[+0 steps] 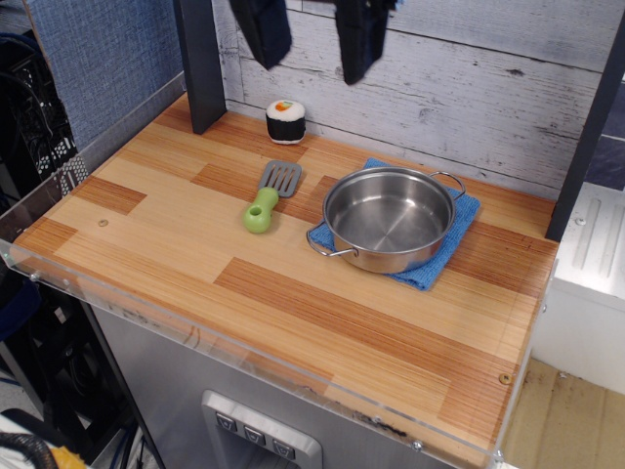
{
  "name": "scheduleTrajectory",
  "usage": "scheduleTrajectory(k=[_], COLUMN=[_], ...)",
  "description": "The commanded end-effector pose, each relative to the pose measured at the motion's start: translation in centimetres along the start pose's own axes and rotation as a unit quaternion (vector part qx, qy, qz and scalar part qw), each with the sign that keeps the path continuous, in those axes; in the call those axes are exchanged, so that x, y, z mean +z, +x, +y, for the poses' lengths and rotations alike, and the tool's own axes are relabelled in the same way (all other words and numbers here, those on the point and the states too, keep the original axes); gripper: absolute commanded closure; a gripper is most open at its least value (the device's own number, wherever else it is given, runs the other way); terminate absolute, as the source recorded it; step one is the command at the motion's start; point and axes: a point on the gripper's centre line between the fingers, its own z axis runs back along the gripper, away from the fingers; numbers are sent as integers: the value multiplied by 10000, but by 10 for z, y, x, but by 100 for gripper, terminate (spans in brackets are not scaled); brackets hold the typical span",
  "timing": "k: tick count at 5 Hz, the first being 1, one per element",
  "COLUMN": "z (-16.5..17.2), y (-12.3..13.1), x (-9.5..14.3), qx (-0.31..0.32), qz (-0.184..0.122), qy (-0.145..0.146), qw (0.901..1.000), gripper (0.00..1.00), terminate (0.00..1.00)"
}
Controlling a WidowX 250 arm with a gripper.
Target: Put the metal pot on the blue cloth.
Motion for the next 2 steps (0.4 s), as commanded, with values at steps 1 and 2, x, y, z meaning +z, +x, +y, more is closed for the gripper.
scheduleTrajectory(k=[1,2], z=[-2,-2], y=[-11,-11], x=[8,8], qx=[-147,-147], qz=[-139,-139], qy=[63,63], qw=[9998,9998], gripper=[0,0], terminate=[0,100])
